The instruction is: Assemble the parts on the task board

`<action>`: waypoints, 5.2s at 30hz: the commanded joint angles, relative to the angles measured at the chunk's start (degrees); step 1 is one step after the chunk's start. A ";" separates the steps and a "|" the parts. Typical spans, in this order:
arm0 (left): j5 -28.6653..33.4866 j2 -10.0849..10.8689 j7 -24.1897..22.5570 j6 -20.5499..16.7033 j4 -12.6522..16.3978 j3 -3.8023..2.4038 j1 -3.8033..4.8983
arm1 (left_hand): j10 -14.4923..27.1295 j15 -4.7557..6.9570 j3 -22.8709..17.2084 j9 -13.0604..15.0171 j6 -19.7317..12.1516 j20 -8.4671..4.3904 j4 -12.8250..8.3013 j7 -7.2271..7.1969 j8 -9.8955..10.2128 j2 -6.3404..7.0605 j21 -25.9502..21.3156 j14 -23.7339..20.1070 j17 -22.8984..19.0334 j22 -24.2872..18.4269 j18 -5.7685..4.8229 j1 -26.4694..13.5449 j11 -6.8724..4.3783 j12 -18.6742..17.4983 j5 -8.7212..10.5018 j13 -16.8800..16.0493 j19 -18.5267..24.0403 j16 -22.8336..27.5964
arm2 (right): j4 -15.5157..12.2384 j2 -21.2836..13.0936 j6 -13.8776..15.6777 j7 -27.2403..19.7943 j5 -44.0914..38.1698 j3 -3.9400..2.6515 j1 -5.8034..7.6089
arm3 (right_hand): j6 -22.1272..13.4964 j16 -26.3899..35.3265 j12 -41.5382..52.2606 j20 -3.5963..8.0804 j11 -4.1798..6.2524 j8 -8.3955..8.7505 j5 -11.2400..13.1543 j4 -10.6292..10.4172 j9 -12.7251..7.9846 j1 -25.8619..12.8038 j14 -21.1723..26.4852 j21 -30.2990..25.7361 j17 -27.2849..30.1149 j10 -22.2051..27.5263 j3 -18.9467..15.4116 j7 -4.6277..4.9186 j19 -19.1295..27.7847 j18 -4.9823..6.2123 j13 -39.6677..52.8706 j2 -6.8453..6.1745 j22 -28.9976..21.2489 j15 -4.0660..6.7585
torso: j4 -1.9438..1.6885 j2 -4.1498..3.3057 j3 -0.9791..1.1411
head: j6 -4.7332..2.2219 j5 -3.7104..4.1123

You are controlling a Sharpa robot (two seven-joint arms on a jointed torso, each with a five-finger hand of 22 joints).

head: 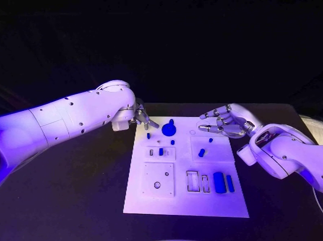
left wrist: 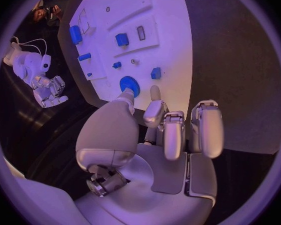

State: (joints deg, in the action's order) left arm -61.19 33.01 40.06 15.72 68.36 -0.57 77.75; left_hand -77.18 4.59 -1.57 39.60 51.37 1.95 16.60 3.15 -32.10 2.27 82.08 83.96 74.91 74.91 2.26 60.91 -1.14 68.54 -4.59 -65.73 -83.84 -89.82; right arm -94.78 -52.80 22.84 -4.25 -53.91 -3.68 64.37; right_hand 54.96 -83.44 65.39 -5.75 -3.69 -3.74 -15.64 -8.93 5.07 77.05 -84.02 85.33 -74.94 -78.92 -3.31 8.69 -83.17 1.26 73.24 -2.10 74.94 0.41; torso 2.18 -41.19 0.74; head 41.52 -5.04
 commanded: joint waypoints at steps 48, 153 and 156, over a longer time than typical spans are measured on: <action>-0.03 -2.90 0.91 5.13 -4.09 0.58 -1.39 | -0.50 -0.05 -2.65 -2.31 1.38 0.02 -3.03 -0.49 0.86 -6.25 0.49 6.04 15.09 6.52 0.25 11.96 -0.20 1.02 -0.60 -0.37 -0.66 -0.18 | 0.23 0.30 -0.82 -0.04 -0.54 0.01 -0.06 | 0.46 0.21 -0.14 -0.03 0.15 -0.18 -0.44 0.03 0.11 0.10 -3.56 -0.38 -4.00 0.16 -0.35 -0.10 0.30 1.13 -0.02 0.62 5.79 0.18 | -0.03 0.08 0.06 | 0.23 -0.85; -0.79 8.71 -0.90 -4.97 17.69 2.66 -6.63 | -2.28 0.18 -43.90 -2.43 3.23 -0.41 -18.07 -0.76 -2.54 6.56 2.37 6.04 15.09 9.75 -0.47 2.39 -0.69 -1.50 -16.11 3.27 -2.42 -0.18 | 0.46 0.08 -1.28 0.15 -0.28 0.28 -0.59 | 0.76 0.28 -0.08 0.02 0.22 -0.25 -1.43 0.06 0.20 0.43 -3.57 -0.46 -3.97 0.14 -0.63 -0.18 0.35 1.15 -0.06 0.94 5.70 0.26 | -0.32 0.28 0.20 | 1.31 -1.22; -0.44 8.21 -0.65 -4.10 17.16 2.67 -6.69 | -2.42 0.20 -43.21 -2.57 3.45 -0.40 -17.67 -0.90 -2.48 6.02 2.38 6.04 15.09 9.79 -0.48 1.73 -0.76 -1.55 -16.10 3.40 -2.43 -0.18 | 0.42 0.06 -1.29 0.16 -0.28 0.28 -0.59 | 0.76 0.28 -0.08 0.02 0.22 -0.25 -1.43 0.06 0.20 0.43 -3.57 -0.46 -3.97 0.14 -0.63 -0.18 0.35 1.15 -0.06 0.94 5.70 0.26 | -0.30 0.30 0.20 | 1.43 -1.17</action>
State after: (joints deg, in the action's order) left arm -62.37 41.69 38.82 8.94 85.68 1.80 71.48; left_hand -79.25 4.39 -38.66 37.12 54.18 1.92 5.42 2.84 -34.71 8.62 84.24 84.16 74.92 74.90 2.27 62.60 -1.94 66.90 -20.34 -62.41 -83.82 -89.82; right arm -94.24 -52.75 22.29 -3.98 -53.85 -3.40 63.83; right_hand 55.16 -83.44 65.39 -5.76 -3.70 -3.73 -16.86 -8.93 5.21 77.58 -84.02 85.10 -74.91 -78.92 -3.62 8.49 -83.17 1.26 73.24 -1.58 74.90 0.41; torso 1.84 -40.87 0.93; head 42.82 -6.26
